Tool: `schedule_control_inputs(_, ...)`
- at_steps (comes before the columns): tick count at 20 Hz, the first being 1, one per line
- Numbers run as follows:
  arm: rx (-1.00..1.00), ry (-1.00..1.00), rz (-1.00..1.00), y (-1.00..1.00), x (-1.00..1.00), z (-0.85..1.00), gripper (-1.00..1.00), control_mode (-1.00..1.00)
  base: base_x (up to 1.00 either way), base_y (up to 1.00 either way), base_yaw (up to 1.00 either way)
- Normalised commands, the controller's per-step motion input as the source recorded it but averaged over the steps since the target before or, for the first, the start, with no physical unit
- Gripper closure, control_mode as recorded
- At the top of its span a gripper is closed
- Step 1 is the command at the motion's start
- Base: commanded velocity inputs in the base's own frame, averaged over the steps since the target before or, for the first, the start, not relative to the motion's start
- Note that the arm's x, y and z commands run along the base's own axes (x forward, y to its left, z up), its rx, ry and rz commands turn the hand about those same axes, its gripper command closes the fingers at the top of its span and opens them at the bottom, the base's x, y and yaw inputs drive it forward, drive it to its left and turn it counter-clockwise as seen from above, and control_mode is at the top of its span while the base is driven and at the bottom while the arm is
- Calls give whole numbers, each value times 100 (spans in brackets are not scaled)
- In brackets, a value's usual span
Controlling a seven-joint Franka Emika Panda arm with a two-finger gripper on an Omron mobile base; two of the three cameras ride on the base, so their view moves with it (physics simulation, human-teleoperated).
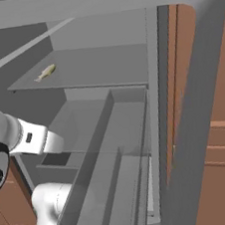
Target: Open the fridge, remove the tangerine, carrot, and fish, and place them on any counter.
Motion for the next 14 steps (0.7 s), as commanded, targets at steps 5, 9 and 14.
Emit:
schedule_control_inputs(5, 0, 0, 2, 11, 0, 0, -100, -100, 0, 2, 2)
schedule_control_inputs(9, 3, -1, 0, 8, 0, 24, -100, -100, 0, 0, 0)
schedule_control_inputs(14, 0, 0, 1, 3, 0, 30, -100, -100, 0, 0, 0)
